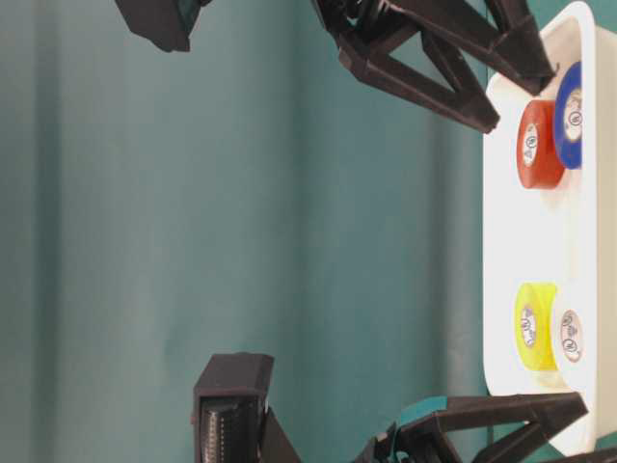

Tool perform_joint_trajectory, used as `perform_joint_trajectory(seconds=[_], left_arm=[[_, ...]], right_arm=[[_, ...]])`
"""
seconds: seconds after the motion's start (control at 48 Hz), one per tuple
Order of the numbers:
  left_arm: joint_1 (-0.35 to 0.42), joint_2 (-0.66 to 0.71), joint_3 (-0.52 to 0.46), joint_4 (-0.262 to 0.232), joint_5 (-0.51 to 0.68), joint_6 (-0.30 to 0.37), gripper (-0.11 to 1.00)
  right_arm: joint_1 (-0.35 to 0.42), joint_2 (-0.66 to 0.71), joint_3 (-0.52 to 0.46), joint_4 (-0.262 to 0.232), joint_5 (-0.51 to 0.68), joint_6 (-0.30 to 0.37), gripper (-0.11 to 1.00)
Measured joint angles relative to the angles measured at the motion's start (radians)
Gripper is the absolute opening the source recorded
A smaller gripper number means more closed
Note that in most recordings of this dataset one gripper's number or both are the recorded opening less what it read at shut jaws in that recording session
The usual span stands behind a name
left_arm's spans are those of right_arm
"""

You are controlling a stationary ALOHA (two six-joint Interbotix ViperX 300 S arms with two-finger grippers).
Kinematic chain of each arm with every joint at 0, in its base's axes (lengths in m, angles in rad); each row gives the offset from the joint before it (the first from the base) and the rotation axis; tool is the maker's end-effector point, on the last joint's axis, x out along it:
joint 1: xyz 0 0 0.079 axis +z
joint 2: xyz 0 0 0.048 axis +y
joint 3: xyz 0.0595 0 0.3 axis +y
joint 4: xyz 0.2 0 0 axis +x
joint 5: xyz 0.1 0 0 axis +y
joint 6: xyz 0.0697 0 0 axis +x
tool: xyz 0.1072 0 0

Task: Put the tape alternately from left to right into the white case.
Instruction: 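Lower the right gripper onto the teal roll and grasp its rim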

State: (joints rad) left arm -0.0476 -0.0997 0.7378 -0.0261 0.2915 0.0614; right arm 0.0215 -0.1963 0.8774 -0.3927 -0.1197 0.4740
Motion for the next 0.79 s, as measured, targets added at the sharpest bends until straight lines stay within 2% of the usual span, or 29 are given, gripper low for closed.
perform_joint_trajectory(seconds=[0.25, 0.541, 0.791], left_arm=[[0.000, 0.000, 0.000, 0.000, 0.000, 0.000, 0.71], [0.000, 0.000, 0.000, 0.000, 0.000, 0.000, 0.71], [0.000, 0.000, -0.002, 0.000, -0.002, 0.000, 0.71]], right_arm=[[0.002, 0.000, 0.000, 0.002, 0.002, 0.003, 0.88], [0.058, 0.000, 0.000, 0.026, 0.063, 0.011, 0.88], [0.112, 0.000, 0.000, 0.035, 0.152, 0.120, 0.88]])
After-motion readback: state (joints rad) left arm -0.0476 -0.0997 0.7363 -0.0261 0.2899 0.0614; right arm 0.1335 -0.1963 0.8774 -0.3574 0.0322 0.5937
